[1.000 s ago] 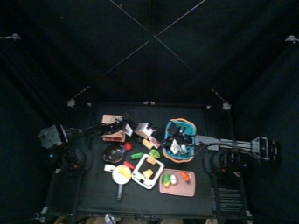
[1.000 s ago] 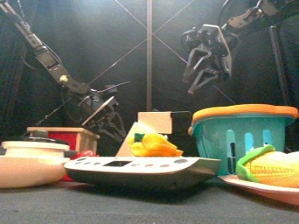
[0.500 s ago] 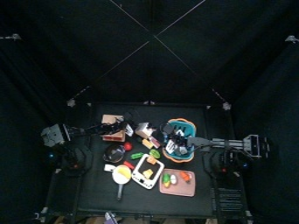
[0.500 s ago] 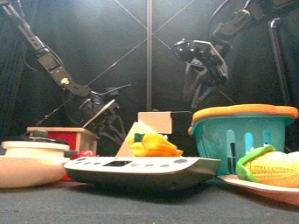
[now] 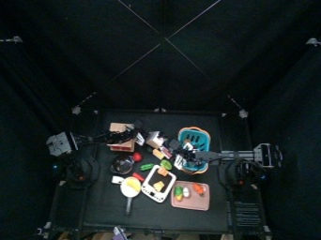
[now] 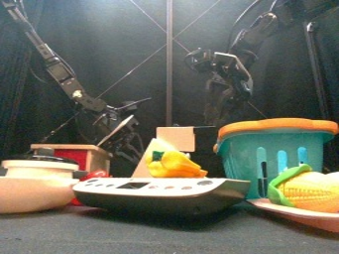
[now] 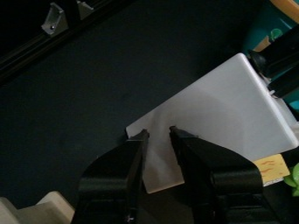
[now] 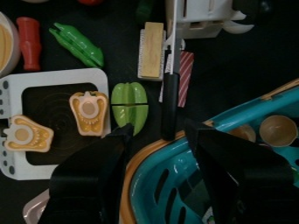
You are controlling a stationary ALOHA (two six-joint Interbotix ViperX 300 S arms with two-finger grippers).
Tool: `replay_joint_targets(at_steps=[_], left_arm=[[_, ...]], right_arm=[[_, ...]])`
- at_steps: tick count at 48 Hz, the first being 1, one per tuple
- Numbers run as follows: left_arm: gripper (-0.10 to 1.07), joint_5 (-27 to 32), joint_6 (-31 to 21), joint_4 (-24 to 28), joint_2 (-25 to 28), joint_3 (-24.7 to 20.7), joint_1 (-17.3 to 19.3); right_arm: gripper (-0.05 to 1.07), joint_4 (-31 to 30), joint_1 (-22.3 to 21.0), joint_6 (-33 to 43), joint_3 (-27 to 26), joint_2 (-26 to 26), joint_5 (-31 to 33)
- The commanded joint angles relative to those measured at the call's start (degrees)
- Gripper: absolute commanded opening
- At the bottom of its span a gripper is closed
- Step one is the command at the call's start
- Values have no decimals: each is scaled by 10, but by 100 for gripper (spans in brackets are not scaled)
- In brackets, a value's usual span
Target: Put cleaver back in holder
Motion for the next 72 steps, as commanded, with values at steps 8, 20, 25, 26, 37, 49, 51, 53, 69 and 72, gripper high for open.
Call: replay_joint_targets(at_steps=[8,20,25,26,37,49,51,53,69,72], left_arm=[[71,-2,0,0,-3,-12,2],[71,-1,0,1,2,-12,2],[71,-1,0,0,3,-13,3],[71,-1,0,0,3,-13,3],[71,-1,0,0,3,-13,2],[71,-1,0,0,7,-14,3],[71,-1,0,0,10,-17,2],[71,-1,0,0,12,-19,2],[71,6,0,0,19,-25,-1],[71,6,-1,-1,19,-27,-1]], right_arm=[[79,-11,-4,1,-21,4,-1],[72,-11,-4,0,-26,12,15],[70,-11,-4,0,-32,11,33],[69,-12,-4,0,-33,11,36],[63,-15,-4,-2,-47,9,51],[57,-12,-4,-2,-47,9,54],[56,-11,-4,-2,-47,9,53],[55,-10,-4,-2,-48,7,54],[45,32,-4,-11,-95,-19,153],[45,41,-4,-15,-103,-27,164]])
